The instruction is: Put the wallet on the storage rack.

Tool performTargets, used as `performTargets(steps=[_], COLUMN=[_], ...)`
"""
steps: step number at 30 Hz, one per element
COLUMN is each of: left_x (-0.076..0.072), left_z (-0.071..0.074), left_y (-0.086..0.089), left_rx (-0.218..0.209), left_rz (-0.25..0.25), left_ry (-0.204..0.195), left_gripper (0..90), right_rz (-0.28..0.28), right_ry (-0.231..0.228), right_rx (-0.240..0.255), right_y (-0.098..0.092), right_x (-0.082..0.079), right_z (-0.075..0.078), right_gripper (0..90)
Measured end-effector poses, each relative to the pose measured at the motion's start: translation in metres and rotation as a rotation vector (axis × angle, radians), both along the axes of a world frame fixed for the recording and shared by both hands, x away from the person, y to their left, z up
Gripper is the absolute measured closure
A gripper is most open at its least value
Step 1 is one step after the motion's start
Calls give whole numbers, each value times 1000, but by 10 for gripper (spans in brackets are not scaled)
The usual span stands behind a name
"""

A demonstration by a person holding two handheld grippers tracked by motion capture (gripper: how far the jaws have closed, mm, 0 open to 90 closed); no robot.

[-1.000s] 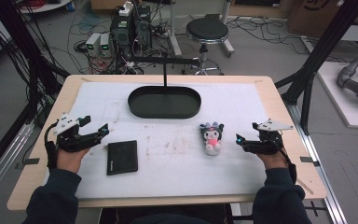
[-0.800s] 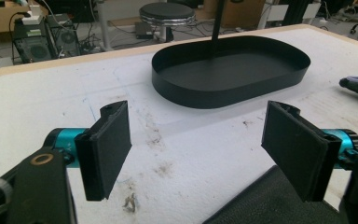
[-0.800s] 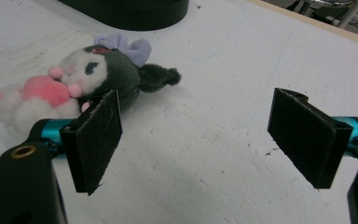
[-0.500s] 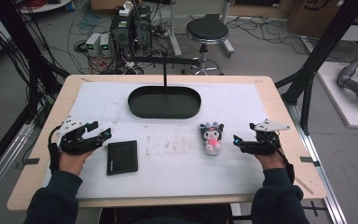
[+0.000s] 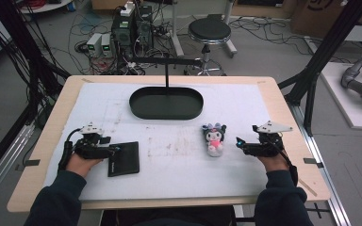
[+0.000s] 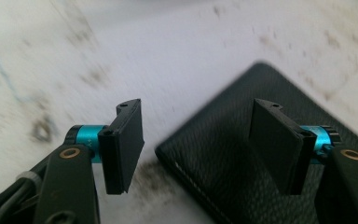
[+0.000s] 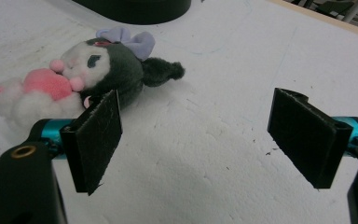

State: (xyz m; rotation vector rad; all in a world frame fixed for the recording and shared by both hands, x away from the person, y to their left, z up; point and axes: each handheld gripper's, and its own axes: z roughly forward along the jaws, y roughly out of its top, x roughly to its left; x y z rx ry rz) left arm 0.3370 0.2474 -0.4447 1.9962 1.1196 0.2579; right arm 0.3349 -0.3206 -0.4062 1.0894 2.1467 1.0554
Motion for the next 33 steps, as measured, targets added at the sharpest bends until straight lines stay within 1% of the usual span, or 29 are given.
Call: performTargets(steps=[1, 2, 3, 5, 6, 9, 10, 11, 12, 13, 14, 15, 17, 19, 20, 21, 22, 23, 24, 25, 26, 27, 29, 30, 31, 32, 33], left_x=[1, 2, 2, 2, 2, 3, 3, 3, 3, 5, 5, 6, 6, 6, 5, 5, 4, 2, 2, 2, 0, -3, -7, -8, -10, -10, -11], left_z=[-1, -2, -2, -5, -5, -6, -6, -6, -6, -5, -5, -3, -2, 0, 3, 3, 8, 12, 12, 16, 20, 30, 40, 45, 50, 50, 54], left_y=[4, 7, 7, 11, 12, 12, 13, 13, 14, 18, 18, 25, 27, 28, 29, 29, 31, 33, 33, 34, 36, 40, 43, 44, 45, 45, 46], left_rx=[-30, -48, -48, -55, -58, -66, -63, -63, -76, -109, -109, -156, -161, -168, -202, -202, -239, -258, -258, -265, -269, -286, -290, -289, -280, -280, -259], left_rz=[-7, -21, -21, -60, -72, -76, -77, -77, -77, -38, -38, -10, -7, -9, -5, -5, 6, 20, 20, 33, 48, 71, 91, 98, 105, 105, 111], left_ry=[1, 1, 1, -18, -25, -22, -24, -24, -20, 12, 12, 42, 49, 50, 38, 38, 6, -15, -15, -34, -66, -123, -180, -202, -224, -224, -245], left_gripper=[349, 352, 355, 355, 354, 357, 381, 442, 442, 547, 616, 693, 755, 787, 797, 805, 808, 811, 812, 814, 814, 816, 819, 820, 820, 821, 821], right_rz=[1, 0, 2, 5, 10, 7, 7, 7, 8, 11, 10, 10, 10, 4, 4, 4, 4, 2, 2, 1, 1, 0, 2, 2, 0, -3, -3], right_ry=[-1, 2, 0, 3, 2, 1, 2, 2, 3, 0, 2, 3, 3, 4, 3, 3, 4, 4, 4, 4, 4, 2, 3, 2, 5, 6, 6], right_rx=[0, 1, -1, -2, -5, -2, 0, 0, -3, -6, -4, -5, -4, 1, 1, 2, 1, 1, 1, -1, -1, 0, -2, -2, -1, -1, -2], right_y=[0, 1, 1, 1, 1, 1, 1, 1, 1, 1, 2, 1, 1, 1, 0, 0, 0, 0, 0, 0, 0, -1, -1, -1, -1, -1, -1], right_x=[0, 0, 0, -1, -1, -1, -1, -1, 0, 1, 1, 1, 1, 1, 1, 1, 1, 1, 1, 1, 1, 1, 0, 0, 0, 0, 0], right_z=[0, 0, 0, 0, 0, 0, 0, 0, 0, -1, -1, 0, 0, 0, 0, 0, 0, 0, 0, 0, 0, 0, -1, -1, 0, -1, -1], right_gripper=[180, 180, 180, 180, 180, 180, 180, 180, 180, 180, 180, 180, 180, 180, 180, 180, 180, 180, 180, 180, 180, 180, 180, 180, 180, 179, 180])
